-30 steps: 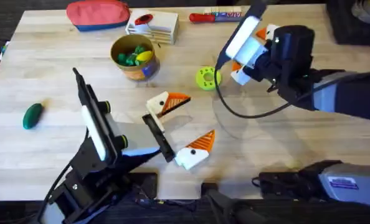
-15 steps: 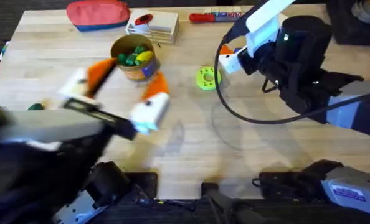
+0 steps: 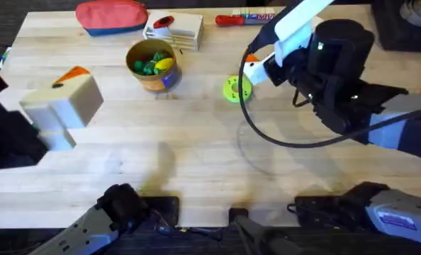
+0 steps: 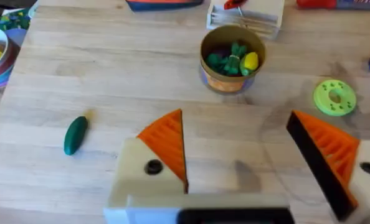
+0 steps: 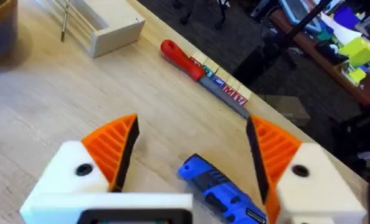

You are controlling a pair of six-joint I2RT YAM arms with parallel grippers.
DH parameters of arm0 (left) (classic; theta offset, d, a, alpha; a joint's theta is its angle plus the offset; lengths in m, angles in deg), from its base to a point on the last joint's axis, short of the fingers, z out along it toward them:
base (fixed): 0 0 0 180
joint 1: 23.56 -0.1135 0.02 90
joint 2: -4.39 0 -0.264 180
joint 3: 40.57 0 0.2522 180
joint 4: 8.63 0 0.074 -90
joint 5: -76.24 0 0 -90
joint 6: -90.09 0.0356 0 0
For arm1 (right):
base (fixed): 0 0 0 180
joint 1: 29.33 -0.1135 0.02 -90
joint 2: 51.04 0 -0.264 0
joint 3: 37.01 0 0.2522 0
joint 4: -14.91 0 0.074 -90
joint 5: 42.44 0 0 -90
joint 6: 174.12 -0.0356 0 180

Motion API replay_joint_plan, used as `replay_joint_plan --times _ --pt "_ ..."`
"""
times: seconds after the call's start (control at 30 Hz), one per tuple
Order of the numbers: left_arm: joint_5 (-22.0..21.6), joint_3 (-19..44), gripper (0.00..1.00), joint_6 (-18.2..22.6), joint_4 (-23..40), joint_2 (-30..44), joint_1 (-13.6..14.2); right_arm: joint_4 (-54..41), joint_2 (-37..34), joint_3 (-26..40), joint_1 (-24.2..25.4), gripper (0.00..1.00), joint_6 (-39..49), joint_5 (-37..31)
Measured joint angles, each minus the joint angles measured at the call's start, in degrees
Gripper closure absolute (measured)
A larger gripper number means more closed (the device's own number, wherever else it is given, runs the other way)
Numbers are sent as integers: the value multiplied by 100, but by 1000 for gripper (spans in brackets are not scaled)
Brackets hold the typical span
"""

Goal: Pick up the gripper from the table and insert it into the empty holder that is missing its gripper. Then pick up a screw, insert it into the mounting hole, and use the screwdriver to tighten it. Finally, clean up the table by picking up the vegetable and placing it into the bucket.

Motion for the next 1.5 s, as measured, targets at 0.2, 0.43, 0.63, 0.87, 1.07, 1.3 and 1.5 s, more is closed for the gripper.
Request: replay_joint_plan --times 0.2,0.43,0.63,0.87,1.07,1.3,1.5 --pt "173 431 15 -216 464 1032 0 0 0 0 0 9 -24 0" --pt "463 429 15 -236 282 2603 -204 0 0 0 0 8 -26 0" --pt "837 429 15 -236 249 3123 -425 0 0 0 0 7 -25 0" --pt "1435 429 15 -231 184 3146 -2048 0 0 0 0 9 -26 0" --pt "2073 429 15 390 -222 3383 -4062 0 0 0 0 10 -26 0" --pt "2543 429 15 1382 -477 3903 -6540 -2 0 0 0 8 -26 0" --pt "3015 429 14 2573 -1086 4480 -7838 -13 0 0 0 9 -26 0"
